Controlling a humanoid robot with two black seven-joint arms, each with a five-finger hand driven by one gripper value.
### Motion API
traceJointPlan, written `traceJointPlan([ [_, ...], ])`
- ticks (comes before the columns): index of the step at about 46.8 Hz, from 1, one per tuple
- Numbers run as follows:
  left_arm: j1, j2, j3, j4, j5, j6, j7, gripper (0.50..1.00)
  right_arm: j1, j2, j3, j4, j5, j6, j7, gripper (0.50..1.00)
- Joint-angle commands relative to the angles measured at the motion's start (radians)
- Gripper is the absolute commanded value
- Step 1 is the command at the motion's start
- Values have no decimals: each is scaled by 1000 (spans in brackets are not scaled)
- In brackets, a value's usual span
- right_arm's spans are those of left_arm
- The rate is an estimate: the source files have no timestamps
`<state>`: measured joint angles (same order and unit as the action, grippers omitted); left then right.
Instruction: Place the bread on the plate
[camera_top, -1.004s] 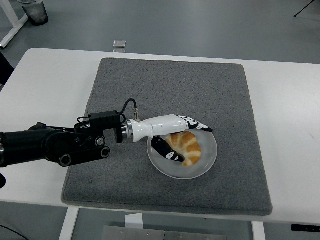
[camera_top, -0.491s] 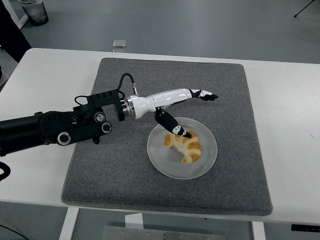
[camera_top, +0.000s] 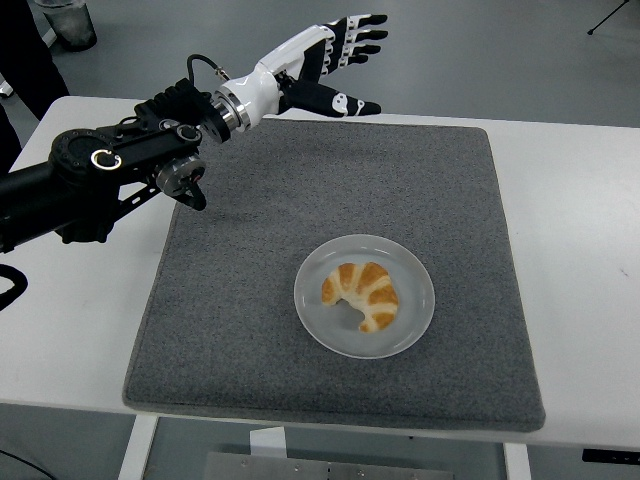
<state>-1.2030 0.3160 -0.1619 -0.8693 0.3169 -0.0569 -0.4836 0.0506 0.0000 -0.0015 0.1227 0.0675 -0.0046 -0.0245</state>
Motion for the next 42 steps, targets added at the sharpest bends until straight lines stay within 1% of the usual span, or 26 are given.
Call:
traceJointPlan([
  [1,-13,-1,-2,29,-61,-18,2,990,2,0,0,0,0,0,0,952],
  [6,-26,-1,-7,64,-159,-35,7,990,2,0,0,0,0,0,0,952],
  [10,-29,-1,-14,90,-238,-52,39,990,2,0,0,0,0,0,0,954],
  [17,-21,2,-67,130,-370,-74,94,990,2,0,0,0,0,0,0,952],
  [20,-15,2,-85,141,-398,-77,109,990,2,0,0,0,0,0,0,952],
  [27,-1,0,-119,150,-433,-75,119,990,2,0,0,0,0,0,0,952],
  [30,0,3,-129,153,-458,-75,137,990,2,0,0,0,0,-2,0,952],
  [37,0,8,-134,188,-536,-77,201,990,2,0,0,0,0,0,0,952],
  [42,2,9,-136,216,-553,-78,211,990,2,0,0,0,0,0,0,952],
])
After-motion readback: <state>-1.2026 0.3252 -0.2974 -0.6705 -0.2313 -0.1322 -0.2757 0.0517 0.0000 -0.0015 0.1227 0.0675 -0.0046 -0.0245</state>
